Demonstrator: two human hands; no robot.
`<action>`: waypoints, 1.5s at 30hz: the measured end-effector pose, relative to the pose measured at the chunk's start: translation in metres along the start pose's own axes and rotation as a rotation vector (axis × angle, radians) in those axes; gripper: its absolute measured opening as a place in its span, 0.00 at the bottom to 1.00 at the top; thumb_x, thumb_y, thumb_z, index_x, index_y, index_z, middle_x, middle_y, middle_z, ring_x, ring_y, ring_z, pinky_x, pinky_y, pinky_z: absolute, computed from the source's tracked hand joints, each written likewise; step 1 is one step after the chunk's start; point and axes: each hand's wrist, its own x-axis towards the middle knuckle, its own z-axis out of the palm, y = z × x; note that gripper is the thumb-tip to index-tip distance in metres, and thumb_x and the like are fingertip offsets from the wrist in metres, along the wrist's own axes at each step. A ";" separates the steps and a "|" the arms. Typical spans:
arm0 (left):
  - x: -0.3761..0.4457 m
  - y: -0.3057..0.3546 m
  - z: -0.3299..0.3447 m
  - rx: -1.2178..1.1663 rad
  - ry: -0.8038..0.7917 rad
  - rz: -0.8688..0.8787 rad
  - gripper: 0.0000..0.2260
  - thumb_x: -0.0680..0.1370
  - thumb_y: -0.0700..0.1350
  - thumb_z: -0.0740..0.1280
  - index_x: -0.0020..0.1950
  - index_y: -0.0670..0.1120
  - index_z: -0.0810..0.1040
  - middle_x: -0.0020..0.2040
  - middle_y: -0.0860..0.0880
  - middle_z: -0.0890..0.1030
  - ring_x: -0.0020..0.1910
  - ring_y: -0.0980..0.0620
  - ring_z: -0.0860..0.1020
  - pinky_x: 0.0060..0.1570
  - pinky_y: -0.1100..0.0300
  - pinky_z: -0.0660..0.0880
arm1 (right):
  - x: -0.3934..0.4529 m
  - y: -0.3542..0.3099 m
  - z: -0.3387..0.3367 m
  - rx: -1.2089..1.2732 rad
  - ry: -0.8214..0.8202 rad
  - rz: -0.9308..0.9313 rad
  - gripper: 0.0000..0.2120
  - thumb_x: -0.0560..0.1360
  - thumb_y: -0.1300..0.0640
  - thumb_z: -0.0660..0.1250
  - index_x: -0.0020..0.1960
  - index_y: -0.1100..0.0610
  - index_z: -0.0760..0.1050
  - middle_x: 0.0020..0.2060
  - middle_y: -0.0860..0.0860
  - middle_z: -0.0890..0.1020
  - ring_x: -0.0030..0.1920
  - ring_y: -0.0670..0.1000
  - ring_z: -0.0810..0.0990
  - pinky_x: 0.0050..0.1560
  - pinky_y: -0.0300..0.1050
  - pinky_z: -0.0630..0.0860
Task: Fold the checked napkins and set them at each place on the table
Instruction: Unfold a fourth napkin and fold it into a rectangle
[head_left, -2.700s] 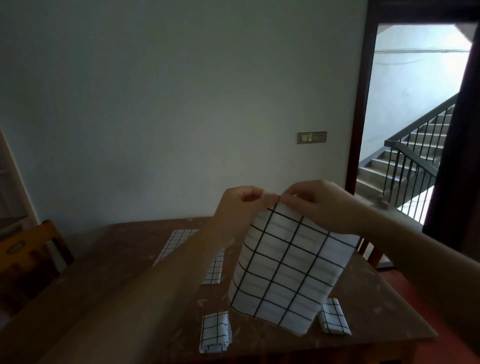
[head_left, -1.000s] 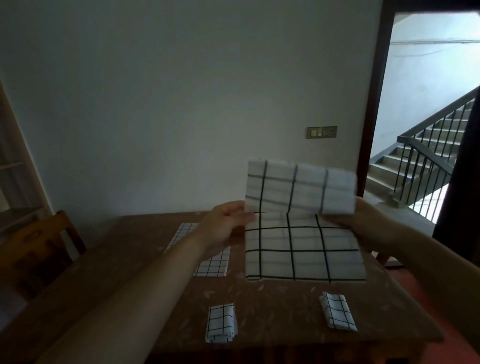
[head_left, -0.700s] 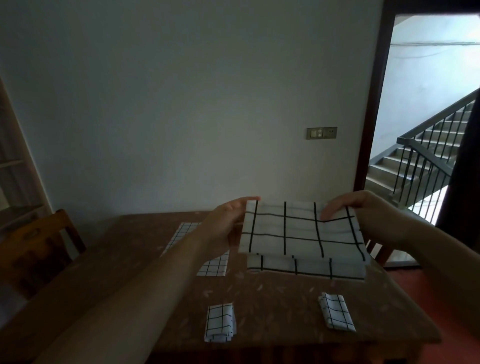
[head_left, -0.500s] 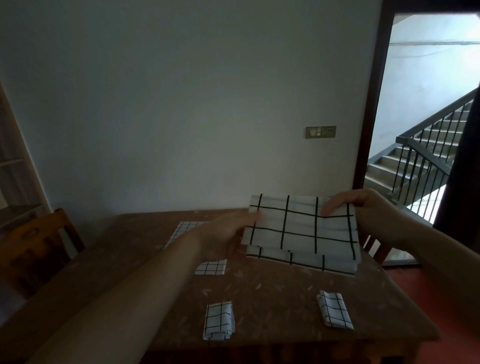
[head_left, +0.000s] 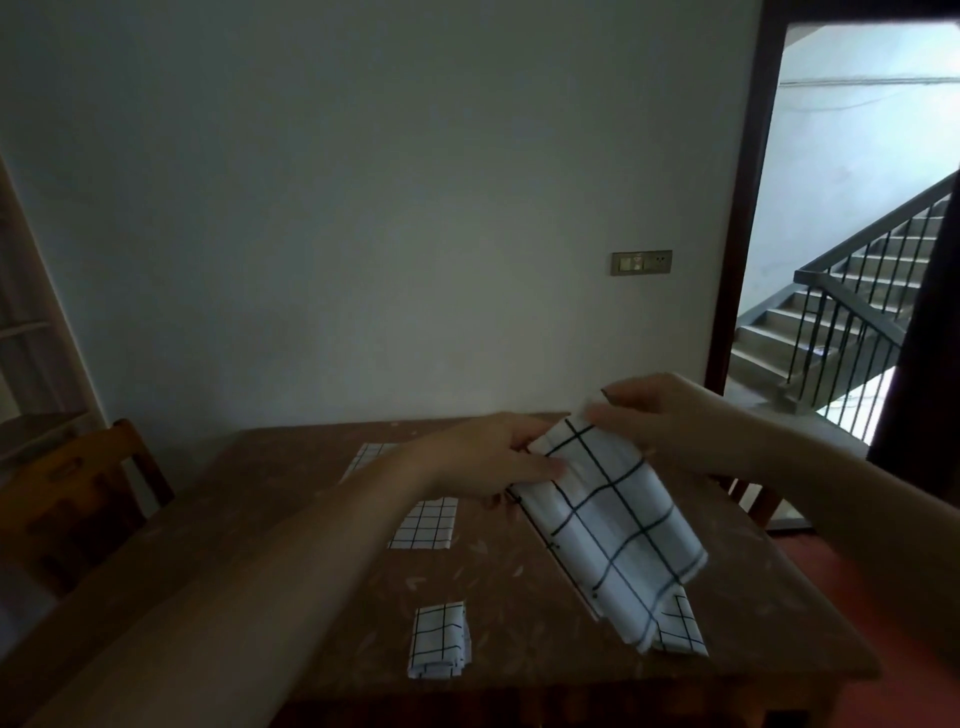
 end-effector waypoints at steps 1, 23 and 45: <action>0.000 0.001 -0.001 -0.017 0.017 0.019 0.08 0.81 0.48 0.64 0.59 0.52 0.78 0.38 0.60 0.82 0.30 0.63 0.78 0.32 0.66 0.73 | 0.001 -0.004 0.003 0.022 0.022 -0.011 0.13 0.74 0.42 0.66 0.34 0.45 0.80 0.27 0.42 0.79 0.28 0.40 0.77 0.33 0.33 0.72; 0.011 0.001 -0.022 0.029 0.512 0.316 0.07 0.78 0.49 0.69 0.40 0.52 0.83 0.34 0.55 0.83 0.34 0.63 0.78 0.38 0.70 0.73 | -0.015 0.012 0.013 -0.032 -0.284 0.134 0.08 0.74 0.52 0.71 0.36 0.51 0.82 0.29 0.47 0.82 0.31 0.44 0.81 0.36 0.35 0.76; 0.008 -0.024 0.005 -0.608 0.384 0.008 0.15 0.76 0.44 0.72 0.60 0.42 0.75 0.45 0.45 0.83 0.43 0.49 0.82 0.46 0.55 0.79 | -0.012 0.012 -0.003 0.654 0.017 0.187 0.11 0.78 0.65 0.61 0.38 0.60 0.77 0.23 0.50 0.77 0.22 0.45 0.76 0.23 0.36 0.74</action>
